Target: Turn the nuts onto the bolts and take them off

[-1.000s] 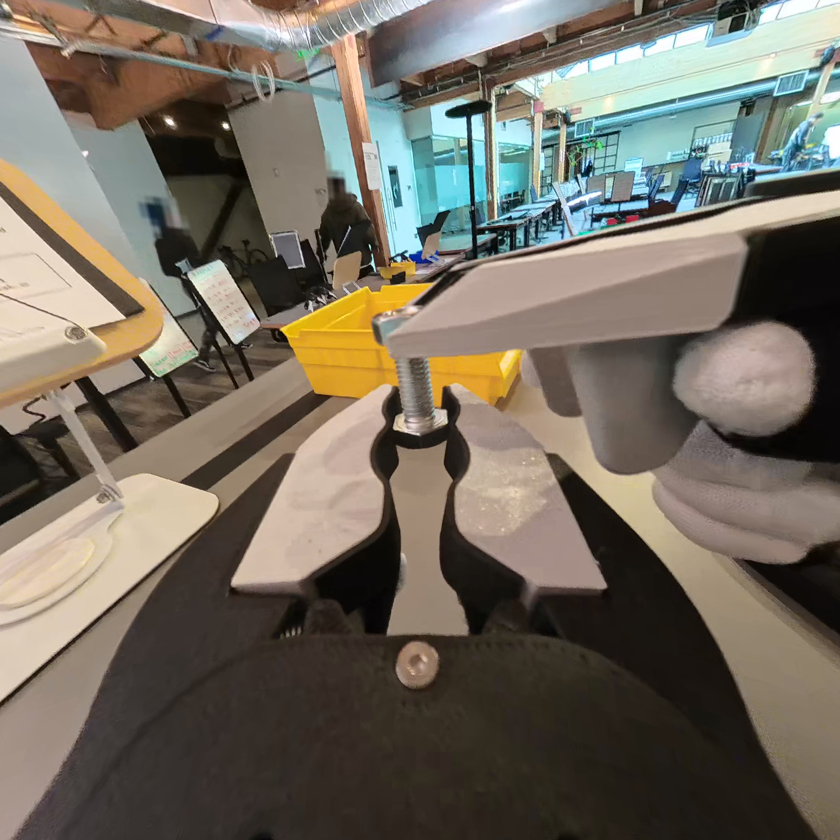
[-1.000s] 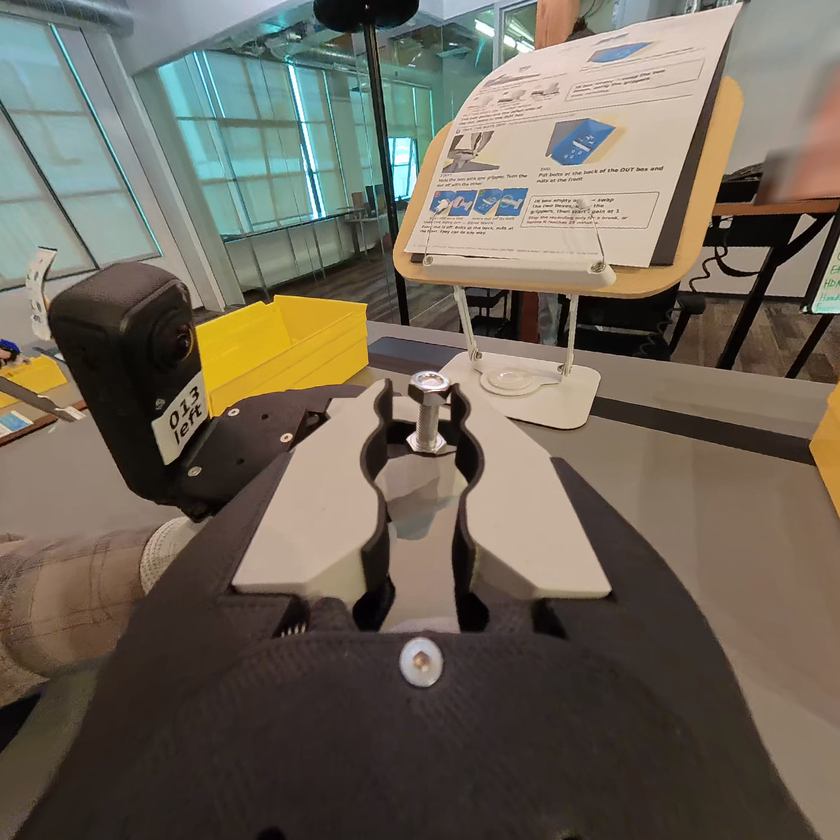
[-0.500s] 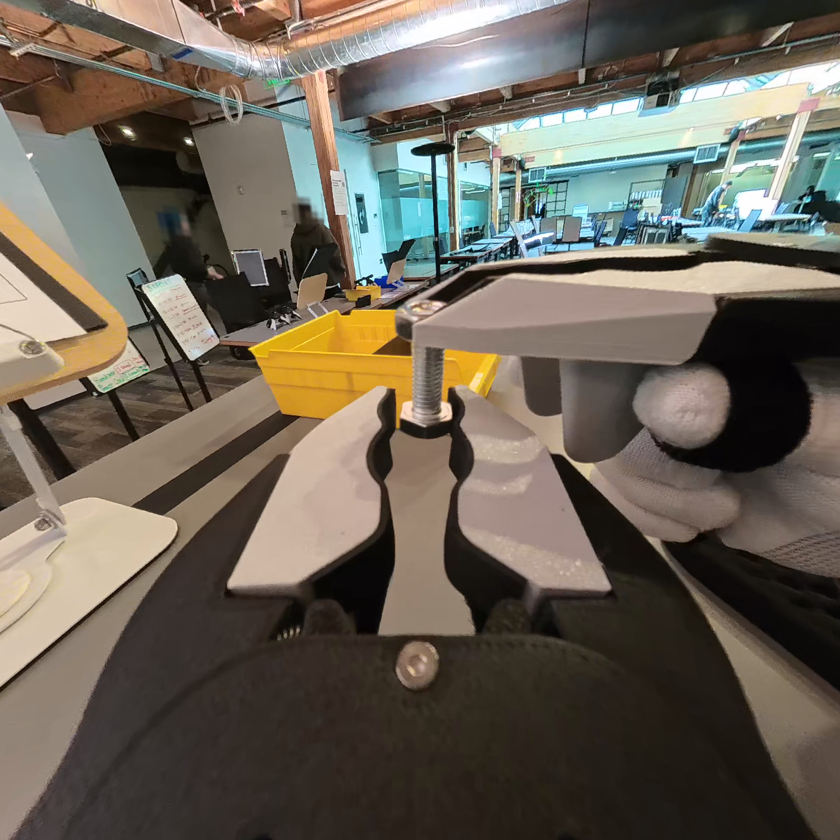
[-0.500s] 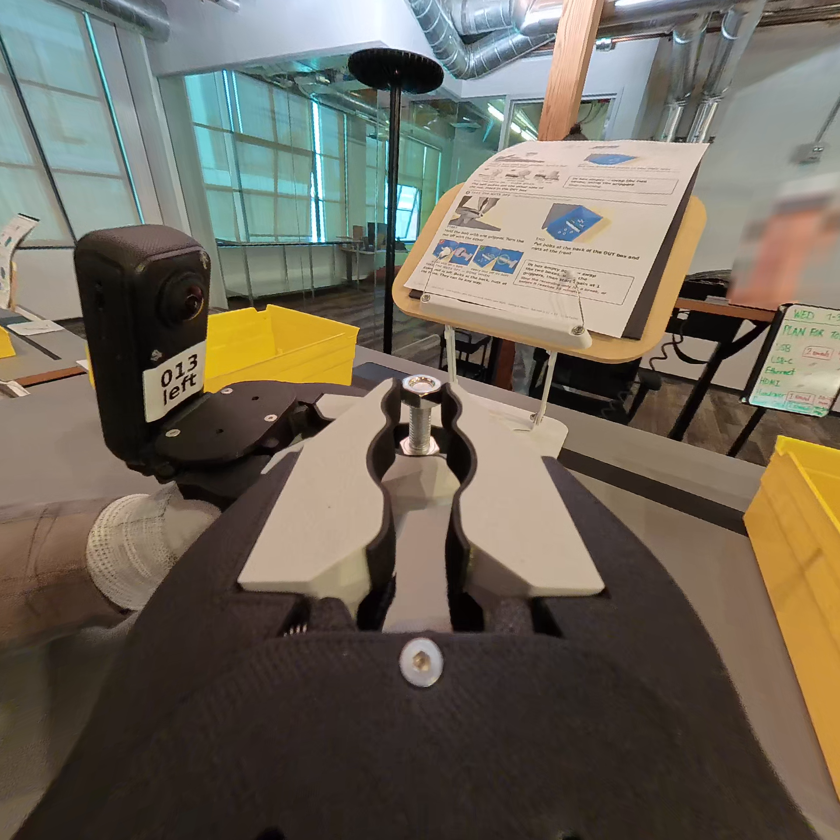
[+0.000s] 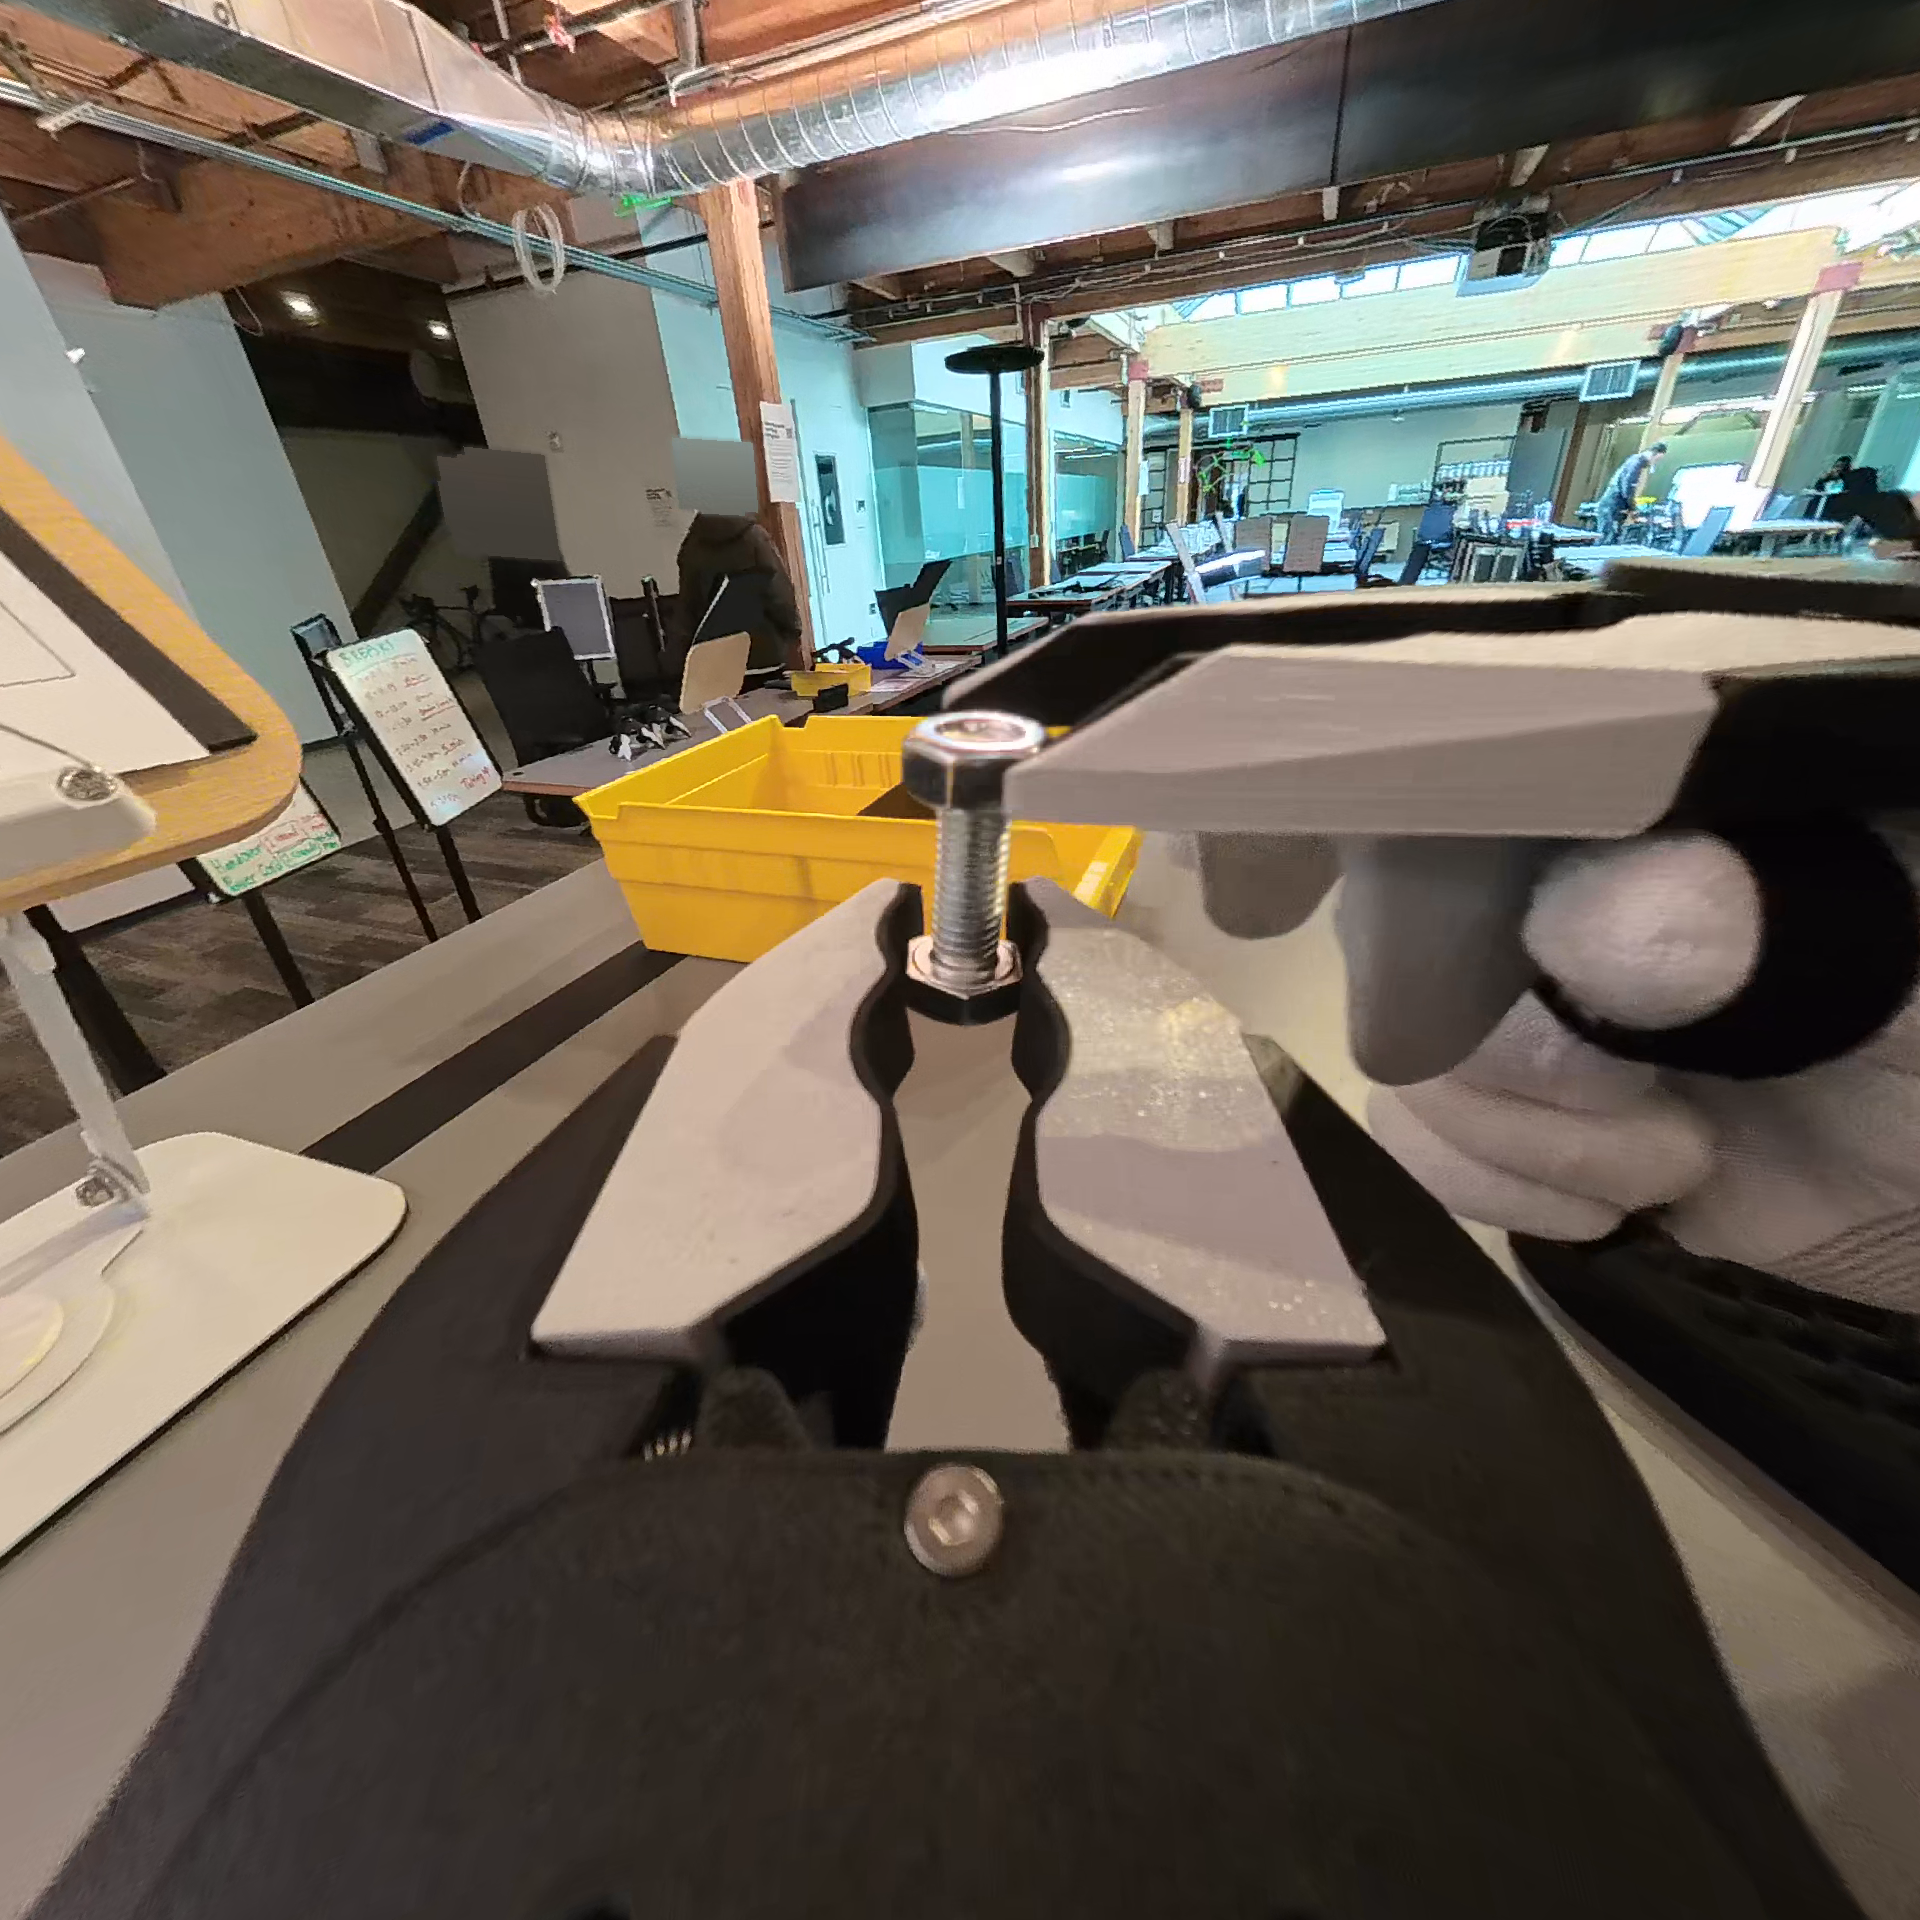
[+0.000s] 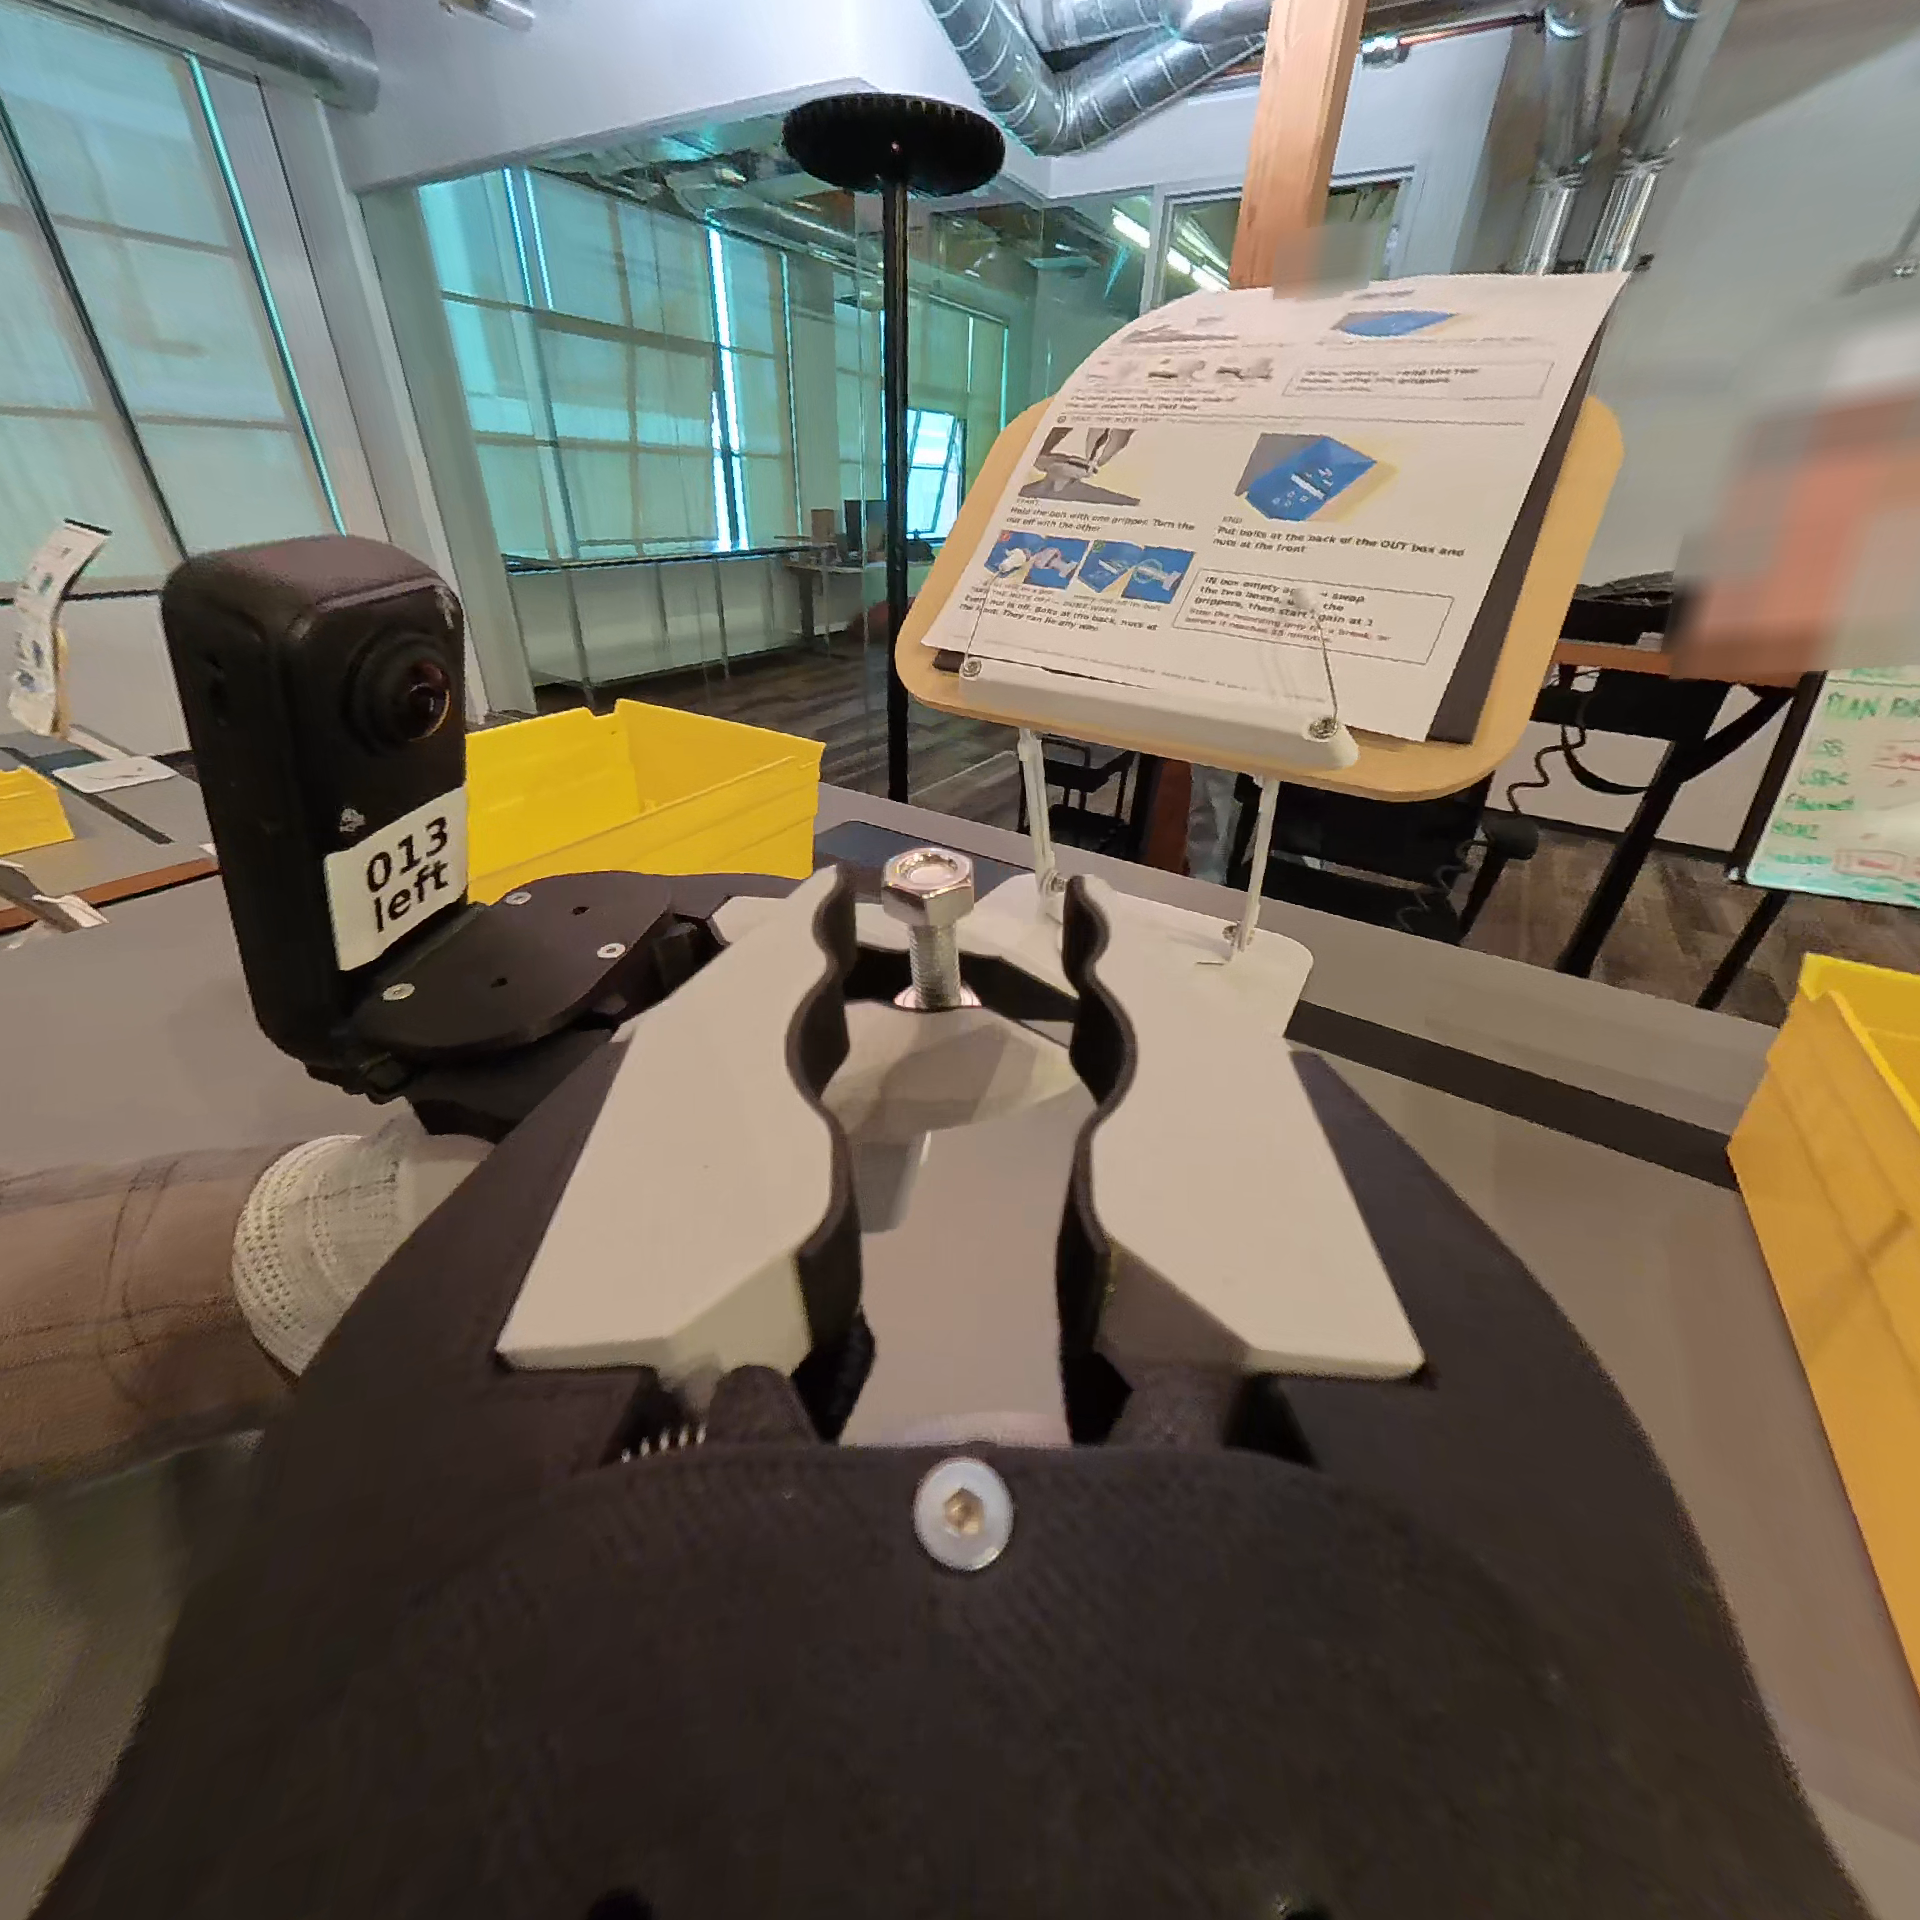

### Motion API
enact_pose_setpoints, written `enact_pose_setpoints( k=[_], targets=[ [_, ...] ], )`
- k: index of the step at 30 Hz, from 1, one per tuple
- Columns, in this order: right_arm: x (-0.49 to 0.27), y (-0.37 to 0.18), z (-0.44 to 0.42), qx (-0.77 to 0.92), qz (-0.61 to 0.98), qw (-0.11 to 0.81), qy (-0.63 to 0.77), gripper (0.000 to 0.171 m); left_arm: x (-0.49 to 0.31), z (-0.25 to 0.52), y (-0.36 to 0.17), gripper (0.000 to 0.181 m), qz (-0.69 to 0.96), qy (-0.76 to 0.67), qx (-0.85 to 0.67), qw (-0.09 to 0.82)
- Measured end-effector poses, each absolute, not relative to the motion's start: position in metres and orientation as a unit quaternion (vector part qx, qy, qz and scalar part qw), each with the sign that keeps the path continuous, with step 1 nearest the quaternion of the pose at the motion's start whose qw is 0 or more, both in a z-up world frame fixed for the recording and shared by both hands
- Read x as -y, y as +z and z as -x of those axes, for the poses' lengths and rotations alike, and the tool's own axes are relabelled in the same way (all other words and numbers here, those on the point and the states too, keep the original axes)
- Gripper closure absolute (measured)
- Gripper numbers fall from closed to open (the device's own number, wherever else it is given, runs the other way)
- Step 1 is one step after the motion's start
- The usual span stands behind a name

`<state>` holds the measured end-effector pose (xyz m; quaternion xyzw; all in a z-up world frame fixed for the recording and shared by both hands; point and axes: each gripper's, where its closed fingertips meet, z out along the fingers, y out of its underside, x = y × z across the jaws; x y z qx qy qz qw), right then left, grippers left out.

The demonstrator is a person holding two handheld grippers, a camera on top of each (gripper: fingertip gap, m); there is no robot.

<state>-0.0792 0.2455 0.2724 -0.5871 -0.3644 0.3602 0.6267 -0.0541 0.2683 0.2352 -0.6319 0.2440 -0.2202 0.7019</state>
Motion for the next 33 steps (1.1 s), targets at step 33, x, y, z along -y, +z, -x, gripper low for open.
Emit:
enact_pose_setpoints(
  k=[33],
  targets=[
    [-0.193,0.274,0.037,0.687,0.280,0.171,0.649,0.156,-0.214,-0.004,0.235,0.166,0.589,-0.396,-0.361,0.605]
  ],
)
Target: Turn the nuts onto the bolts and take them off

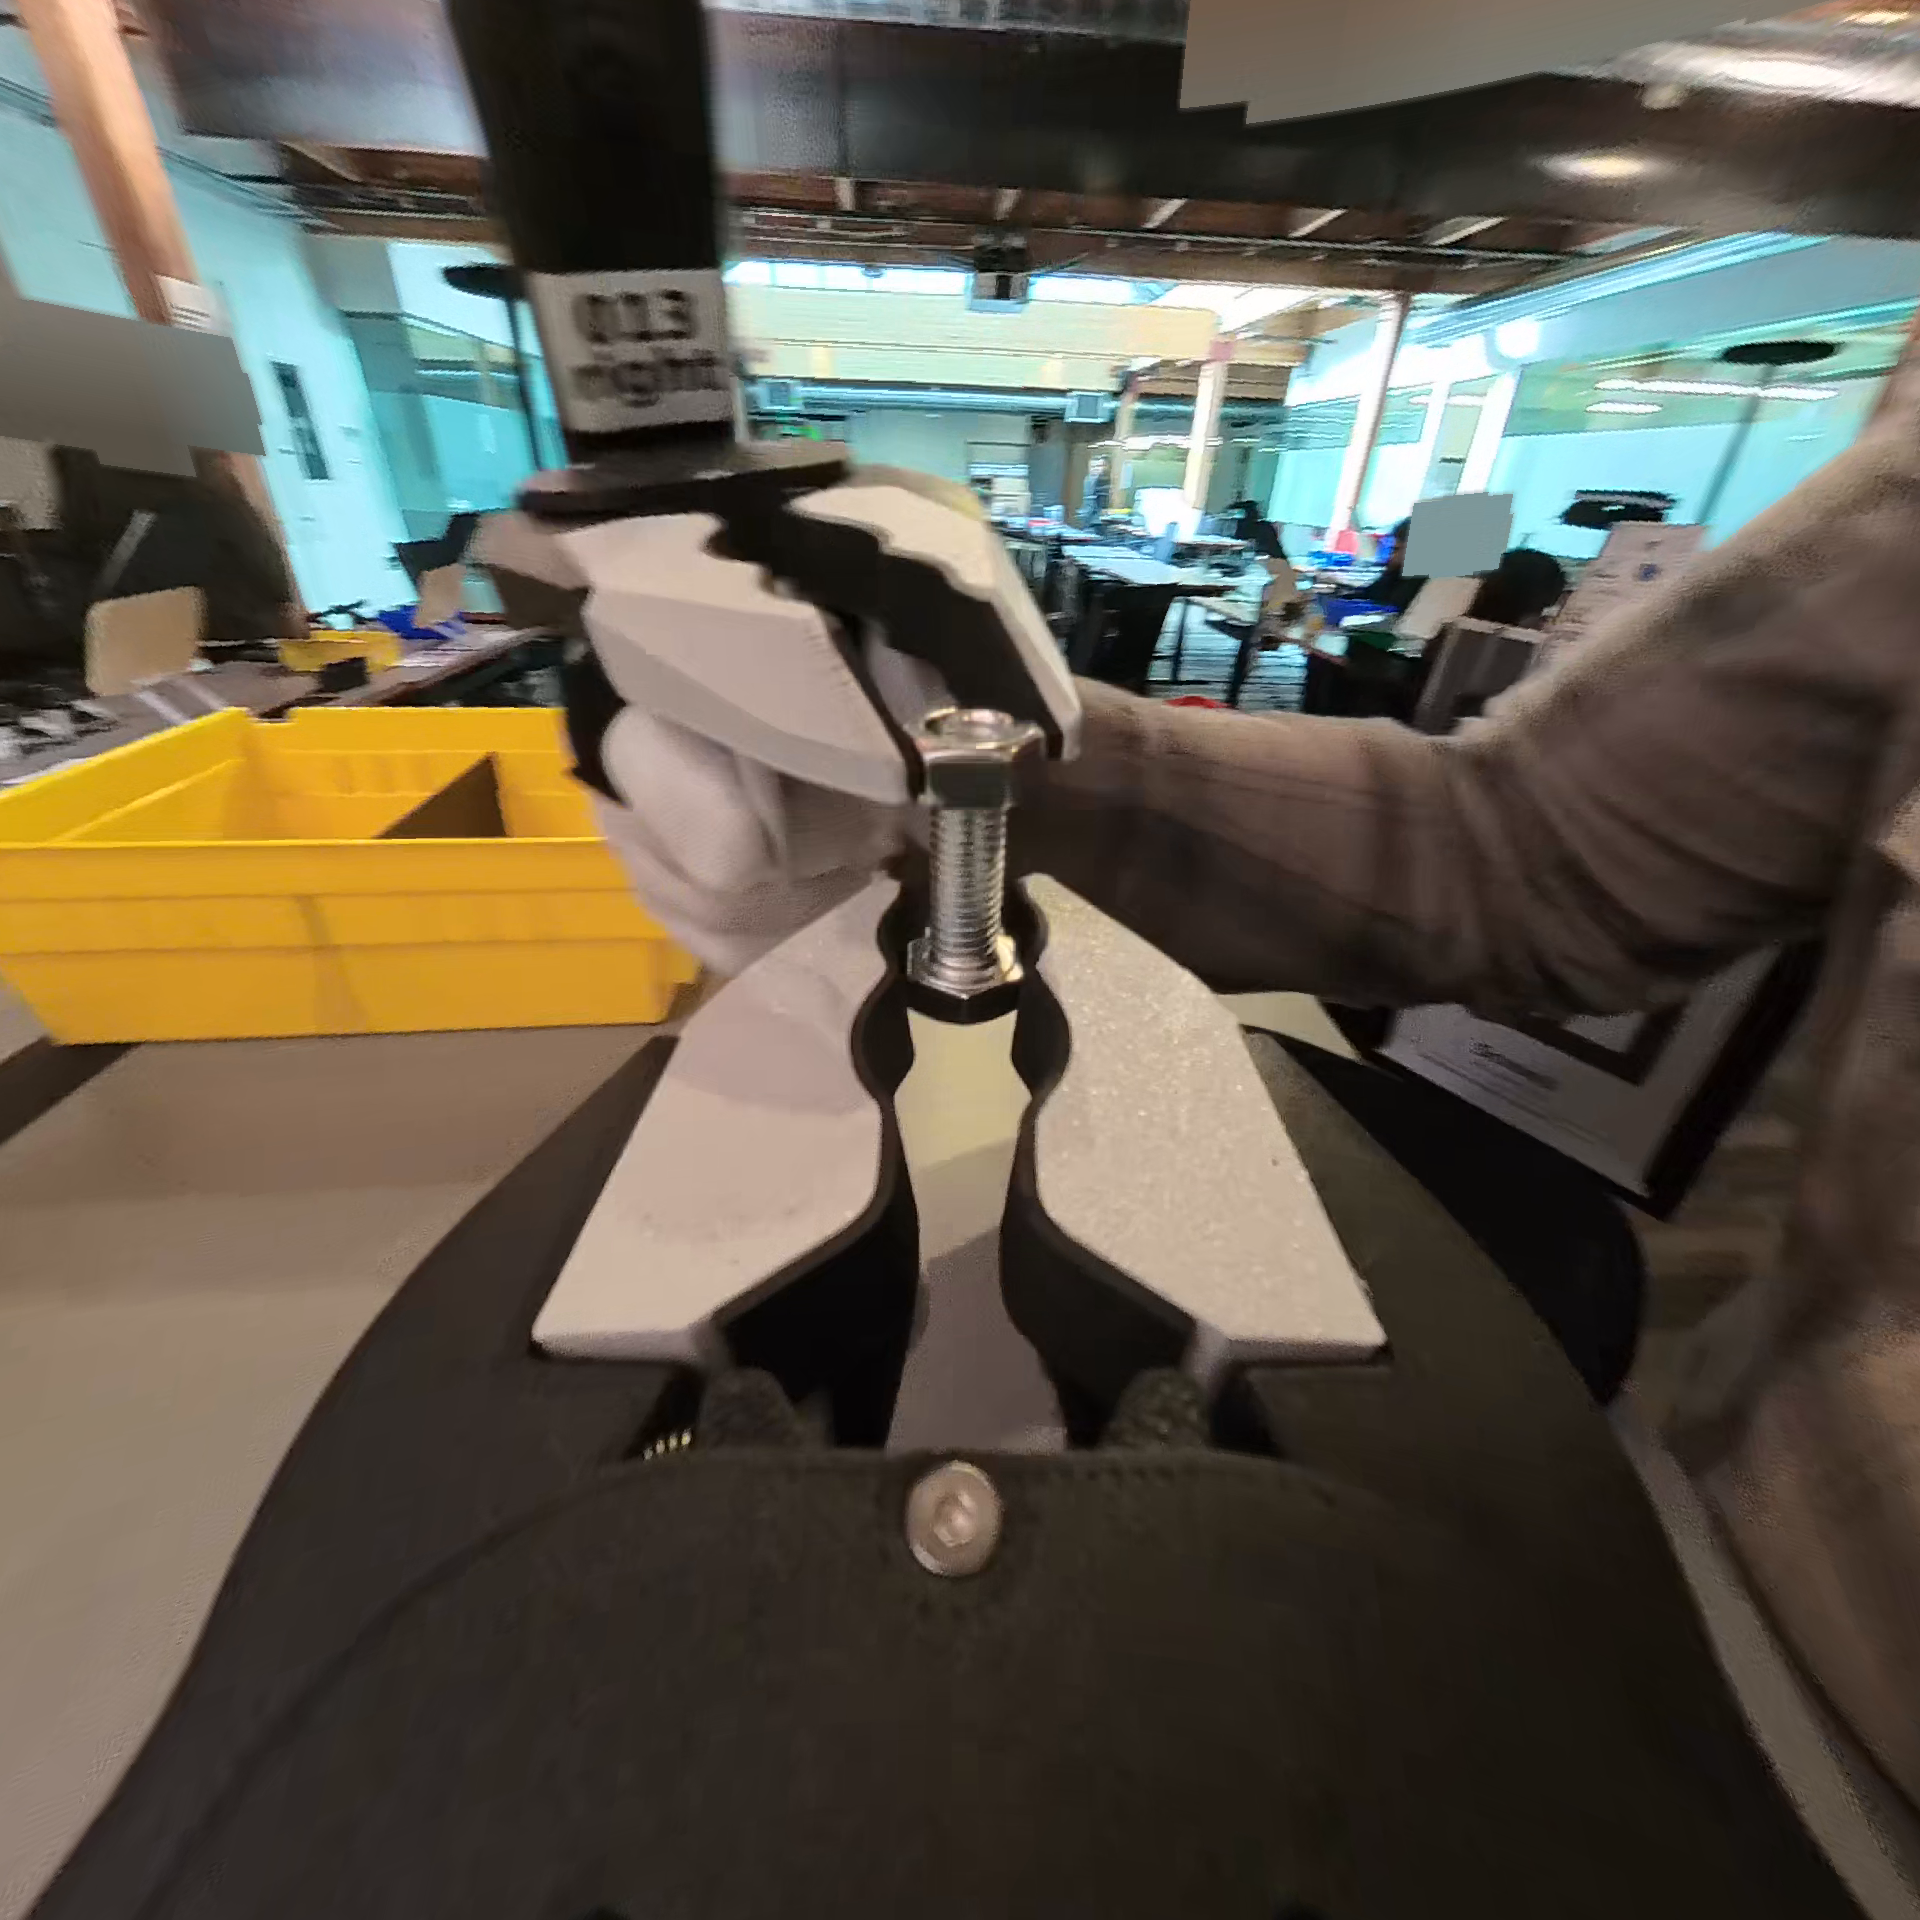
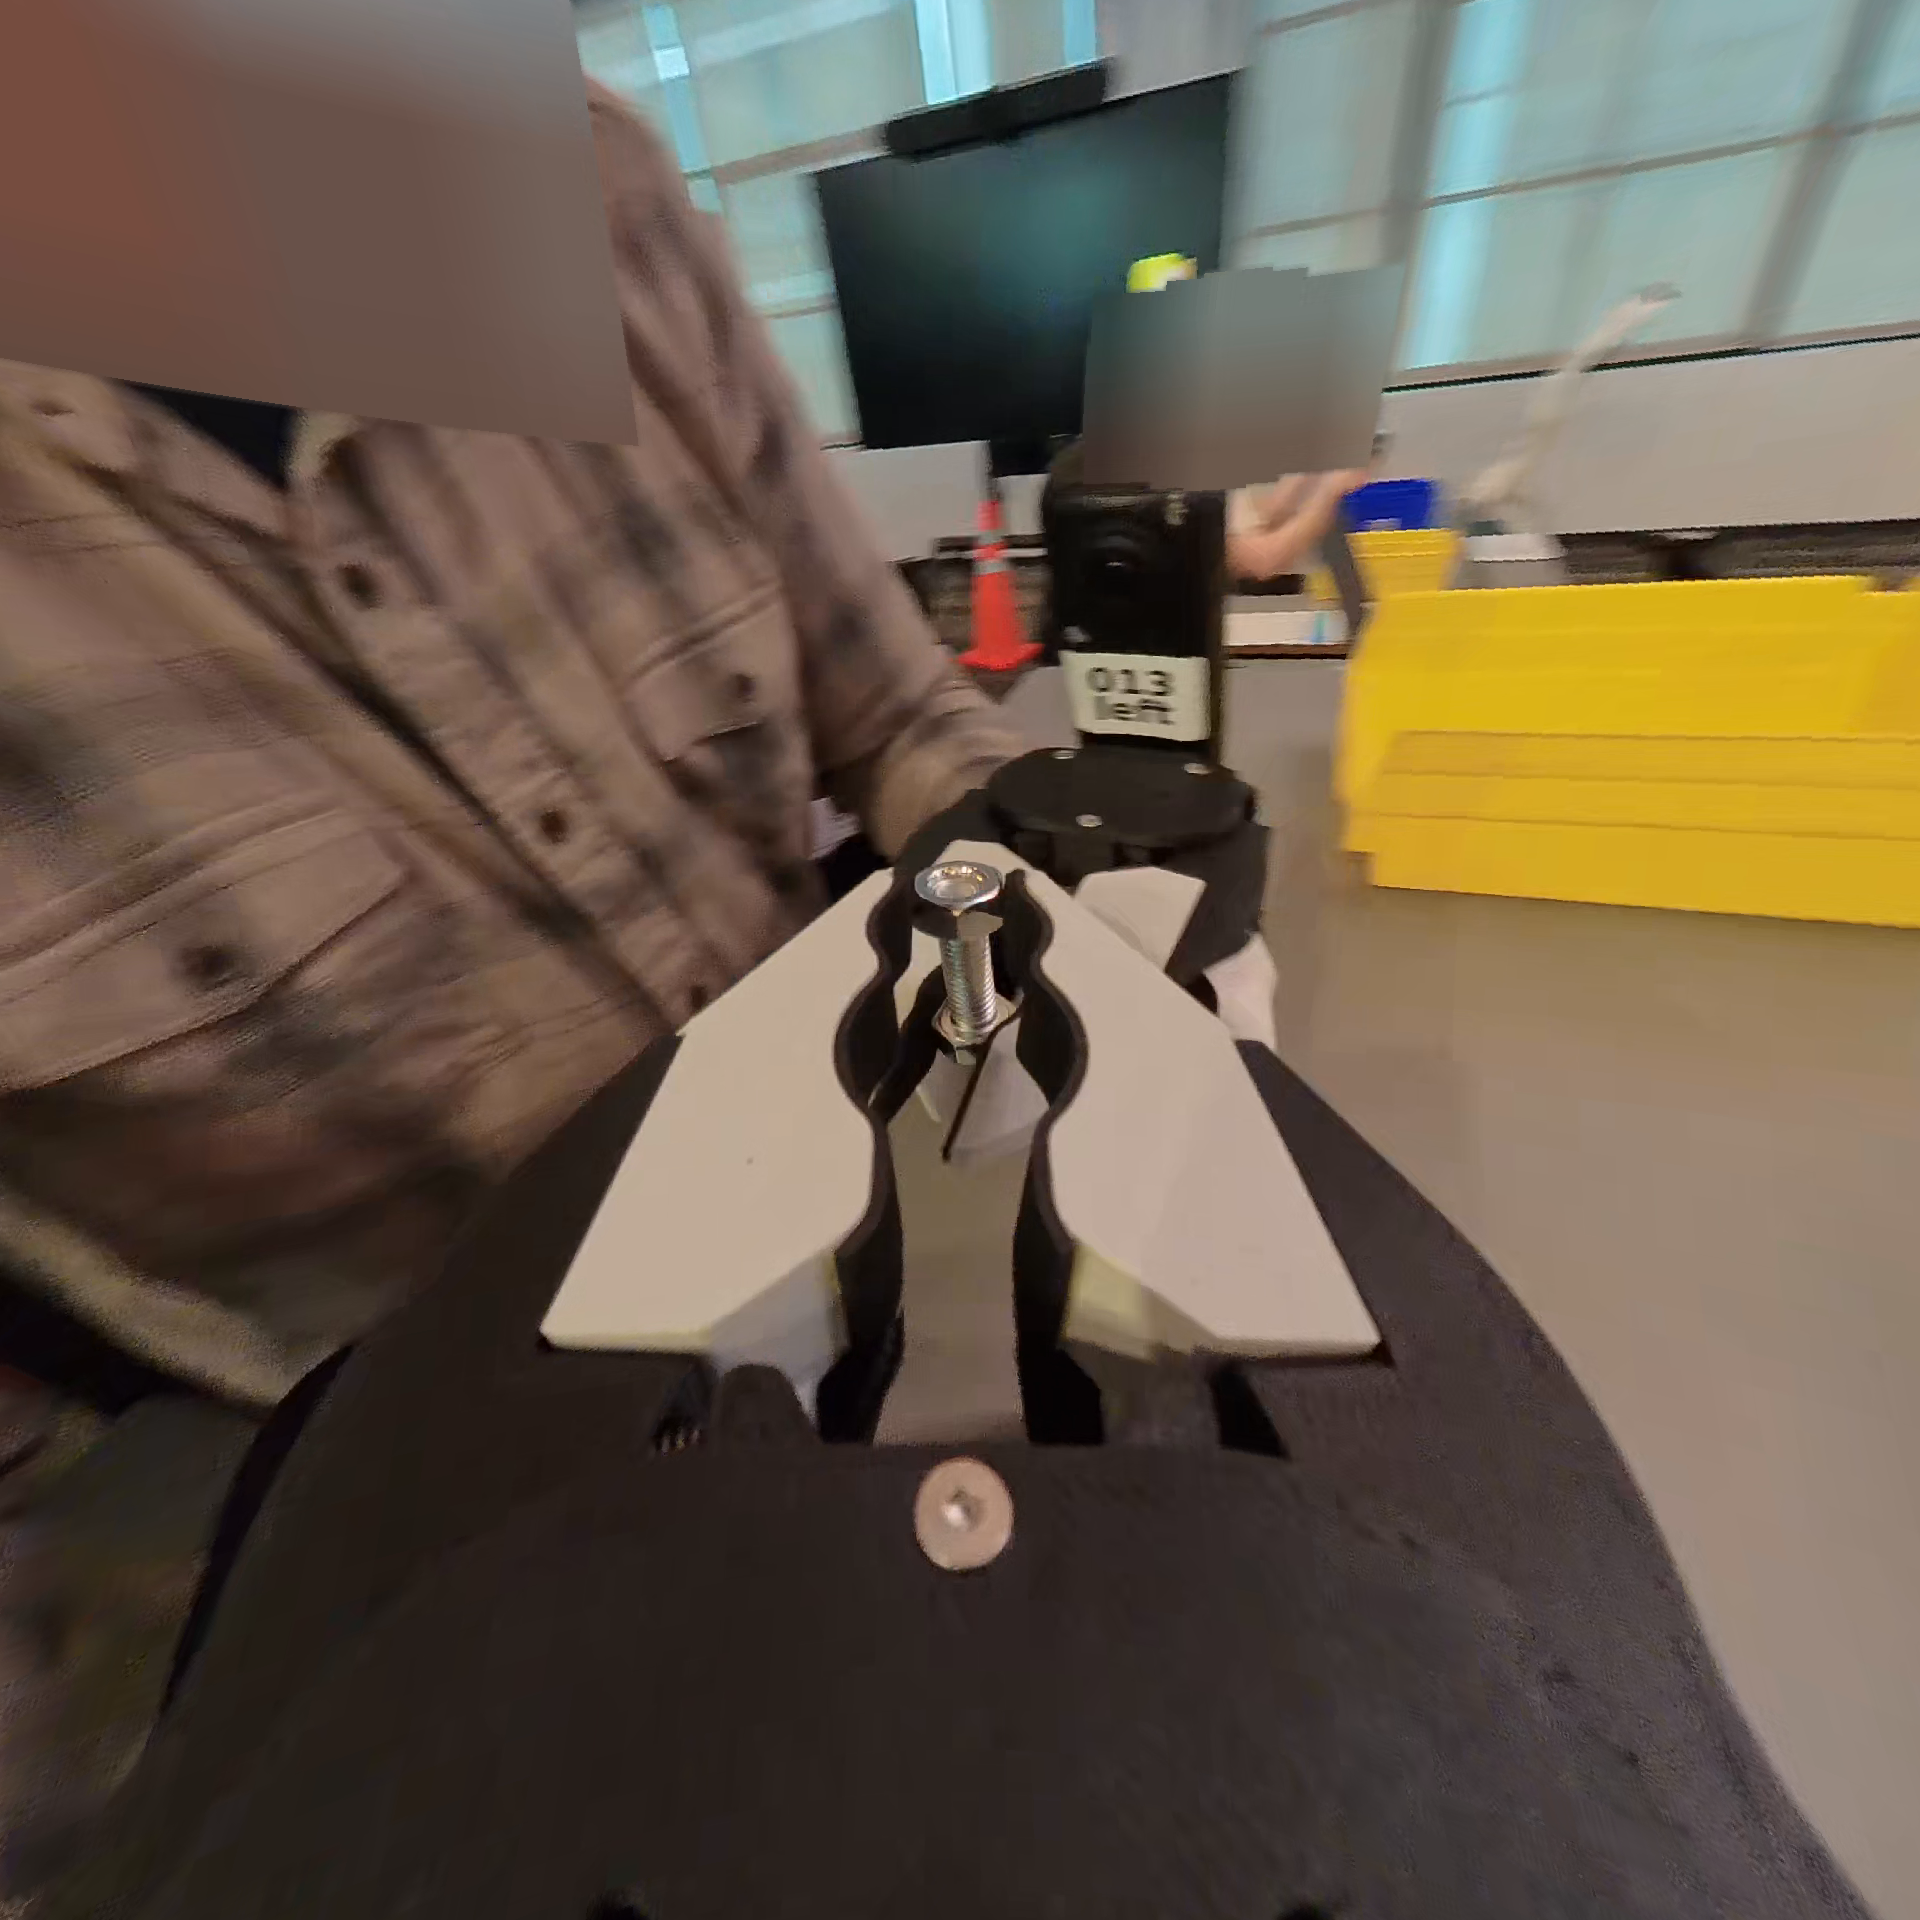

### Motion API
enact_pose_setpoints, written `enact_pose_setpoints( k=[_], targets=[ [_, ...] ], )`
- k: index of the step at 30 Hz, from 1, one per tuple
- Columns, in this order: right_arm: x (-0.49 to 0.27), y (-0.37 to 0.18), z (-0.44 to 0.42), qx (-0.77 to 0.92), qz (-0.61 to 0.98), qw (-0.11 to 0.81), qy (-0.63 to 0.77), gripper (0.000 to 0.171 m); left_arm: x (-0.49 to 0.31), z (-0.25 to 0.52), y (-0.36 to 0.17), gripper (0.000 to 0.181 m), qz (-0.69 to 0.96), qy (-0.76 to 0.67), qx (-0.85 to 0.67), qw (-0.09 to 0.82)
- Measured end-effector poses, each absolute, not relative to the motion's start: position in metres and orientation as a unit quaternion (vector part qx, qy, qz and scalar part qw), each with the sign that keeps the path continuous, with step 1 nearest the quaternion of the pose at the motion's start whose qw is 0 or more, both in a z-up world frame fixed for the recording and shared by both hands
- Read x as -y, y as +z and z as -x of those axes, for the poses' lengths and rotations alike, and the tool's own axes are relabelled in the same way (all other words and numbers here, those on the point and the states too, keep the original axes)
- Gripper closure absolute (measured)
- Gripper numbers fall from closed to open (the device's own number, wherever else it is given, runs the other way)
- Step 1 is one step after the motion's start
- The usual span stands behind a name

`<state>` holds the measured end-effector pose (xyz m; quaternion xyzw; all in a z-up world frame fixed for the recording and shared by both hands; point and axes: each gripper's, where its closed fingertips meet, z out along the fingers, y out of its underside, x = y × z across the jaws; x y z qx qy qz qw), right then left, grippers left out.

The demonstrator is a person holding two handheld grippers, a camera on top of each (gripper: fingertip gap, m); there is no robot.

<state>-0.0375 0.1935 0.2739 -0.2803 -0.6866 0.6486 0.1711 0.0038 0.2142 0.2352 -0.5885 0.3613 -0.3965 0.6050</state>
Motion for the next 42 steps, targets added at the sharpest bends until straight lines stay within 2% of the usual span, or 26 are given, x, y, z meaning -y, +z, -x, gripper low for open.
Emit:
enact_pose_setpoints(
  k=[4,7,10,13,15,22,26,28,30,32,33,35,36,40,41,42],
  targets=[
    [-0.178,0.277,0.019,0.705,0.174,0.071,0.684,0.156,-0.195,-0.019,0.237,0.166,0.568,-0.437,-0.392,0.577],
    [-0.174,0.278,0.018,0.695,0.145,0.053,0.702,0.156,-0.193,-0.020,0.238,0.166,0.567,-0.442,-0.391,0.574],
    [-0.181,0.283,0.026,0.668,0.171,0.099,0.718,0.152,-0.204,-0.011,0.237,0.166,0.582,-0.427,-0.373,0.583],
    [-0.201,0.288,0.049,0.634,0.265,0.208,0.696,0.118,-0.219,0.001,0.235,0.166,0.605,-0.402,-0.347,0.593],
    [-0.212,0.282,0.060,0.627,0.334,0.281,0.645,0.111,-0.230,0.007,0.232,0.166,0.623,-0.376,-0.330,0.601],
    [-0.235,0.277,0.070,0.500,0.505,0.485,0.510,0.116,-0.257,0.024,0.219,0.166,0.679,-0.275,-0.280,0.620],
    [-0.250,0.269,0.065,0.408,0.568,0.563,0.441,0.137,-0.262,0.029,0.217,0.166,0.691,-0.258,-0.261,0.624],
    [-0.247,0.265,0.065,0.395,0.575,0.568,0.437,0.154,-0.263,0.030,0.217,0.166,0.692,-0.254,-0.259,0.625],
    [-0.248,0.265,0.064,0.390,0.578,0.582,0.420,0.157,-0.263,0.030,0.216,0.166,0.692,-0.252,-0.260,0.624],
    [-0.246,0.268,0.063,0.394,0.572,0.590,0.411,0.171,-0.262,0.029,0.218,0.166,0.689,-0.253,-0.260,0.628],
    [-0.244,0.270,0.063,0.399,0.564,0.592,0.415,0.168,-0.262,0.029,0.219,0.166,0.689,-0.254,-0.261,0.627],
    [-0.244,0.270,0.064,0.400,0.570,0.580,0.422,0.117,-0.262,0.030,0.219,0.166,0.689,-0.253,-0.260,0.627],
    [-0.242,0.270,0.065,0.410,0.567,0.579,0.419,0.113,-0.263,0.031,0.219,0.166,0.689,-0.253,-0.259,0.627],
    [-0.242,0.264,0.068,0.429,0.572,0.583,0.385,0.126,-0.263,0.031,0.218,0.166,0.690,-0.255,-0.260,0.626],
    [-0.243,0.261,0.069,0.432,0.576,0.581,0.380,0.134,-0.263,0.031,0.218,0.166,0.689,-0.255,-0.260,0.626],
    [-0.243,0.259,0.070,0.433,0.579,0.578,0.378,0.150,-0.263,0.030,0.218,0.166,0.689,-0.255,-0.261,0.626]
  ],
)
